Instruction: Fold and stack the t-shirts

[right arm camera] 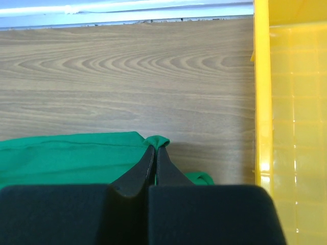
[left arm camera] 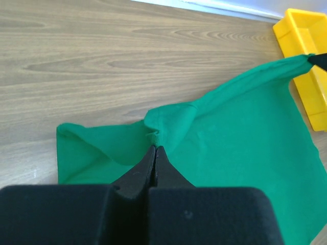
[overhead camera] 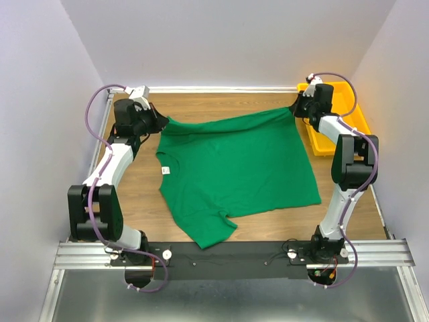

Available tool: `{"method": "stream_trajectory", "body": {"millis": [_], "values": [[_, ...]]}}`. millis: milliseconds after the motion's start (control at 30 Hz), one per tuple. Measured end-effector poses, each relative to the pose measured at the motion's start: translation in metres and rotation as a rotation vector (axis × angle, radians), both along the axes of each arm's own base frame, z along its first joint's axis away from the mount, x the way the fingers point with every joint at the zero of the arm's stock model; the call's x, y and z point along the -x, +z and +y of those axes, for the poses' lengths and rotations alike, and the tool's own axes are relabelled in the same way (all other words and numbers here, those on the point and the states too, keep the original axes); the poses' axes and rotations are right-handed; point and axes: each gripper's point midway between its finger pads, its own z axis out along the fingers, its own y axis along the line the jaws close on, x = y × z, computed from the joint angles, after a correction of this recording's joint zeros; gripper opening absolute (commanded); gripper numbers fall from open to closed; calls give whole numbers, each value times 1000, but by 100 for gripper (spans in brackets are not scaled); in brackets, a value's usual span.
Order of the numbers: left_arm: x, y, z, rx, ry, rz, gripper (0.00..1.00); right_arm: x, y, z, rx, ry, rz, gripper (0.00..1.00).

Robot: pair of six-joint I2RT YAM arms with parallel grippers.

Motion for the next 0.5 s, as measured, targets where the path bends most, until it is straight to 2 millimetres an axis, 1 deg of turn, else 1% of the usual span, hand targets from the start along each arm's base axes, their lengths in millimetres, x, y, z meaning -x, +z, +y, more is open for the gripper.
{"method": "stream_trajectory", "body": {"millis": [133, 200, 267, 367, 500], "values": [[7, 15, -1, 4, -9, -36, 0, 9, -12, 0, 3, 5, 25, 5], [11, 19, -2, 6, -13, -47, 0, 15, -20, 1, 4, 6, 45, 5], [15, 21, -3, 7, -16, -53, 0, 19, -23, 1, 3, 7, 55, 4], [24, 20, -3, 8, -19, -55, 0, 24, -21, 0, 3, 4, 56, 3], [33, 13, -4, 10, -22, -40, 0, 25, -8, -3, 4, 0, 31, 3]]}}
